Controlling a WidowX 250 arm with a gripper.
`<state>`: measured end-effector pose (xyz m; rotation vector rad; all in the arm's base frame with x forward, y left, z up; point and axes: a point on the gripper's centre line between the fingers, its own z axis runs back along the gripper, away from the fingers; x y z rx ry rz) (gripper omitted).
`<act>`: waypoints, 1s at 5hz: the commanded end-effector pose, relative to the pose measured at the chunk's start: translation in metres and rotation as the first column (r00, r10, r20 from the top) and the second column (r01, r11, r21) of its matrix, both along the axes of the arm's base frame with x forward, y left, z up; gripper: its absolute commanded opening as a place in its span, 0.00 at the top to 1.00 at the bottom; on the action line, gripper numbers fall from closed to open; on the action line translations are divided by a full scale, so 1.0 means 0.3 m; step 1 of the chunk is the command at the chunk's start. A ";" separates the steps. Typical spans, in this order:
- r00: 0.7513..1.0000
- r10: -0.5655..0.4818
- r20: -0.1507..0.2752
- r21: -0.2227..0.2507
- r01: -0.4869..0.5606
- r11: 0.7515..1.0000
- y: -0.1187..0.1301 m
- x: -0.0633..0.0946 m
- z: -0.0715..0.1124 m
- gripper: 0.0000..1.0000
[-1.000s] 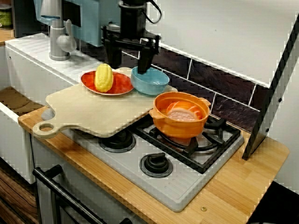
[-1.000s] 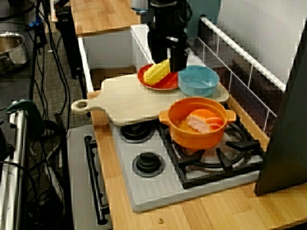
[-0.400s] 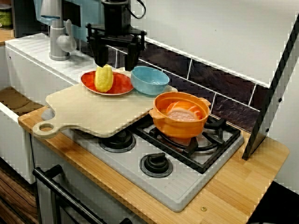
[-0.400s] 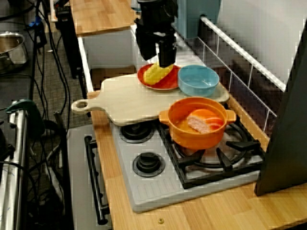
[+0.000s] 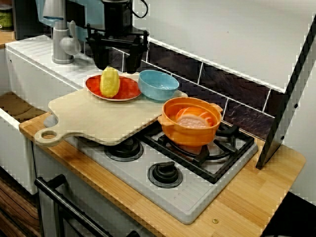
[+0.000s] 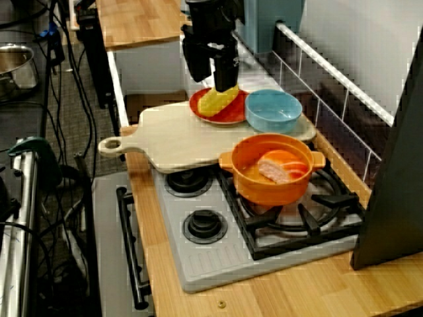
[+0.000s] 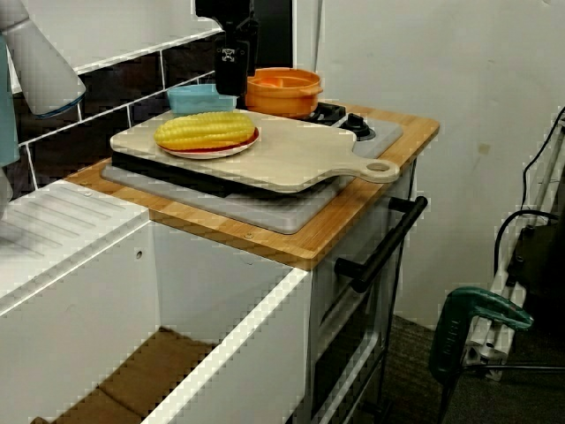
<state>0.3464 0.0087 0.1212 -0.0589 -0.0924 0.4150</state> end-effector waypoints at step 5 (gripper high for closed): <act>0.986 0.095 0.138 0.081 -0.107 0.991 0.074 0.021 0.010 0.00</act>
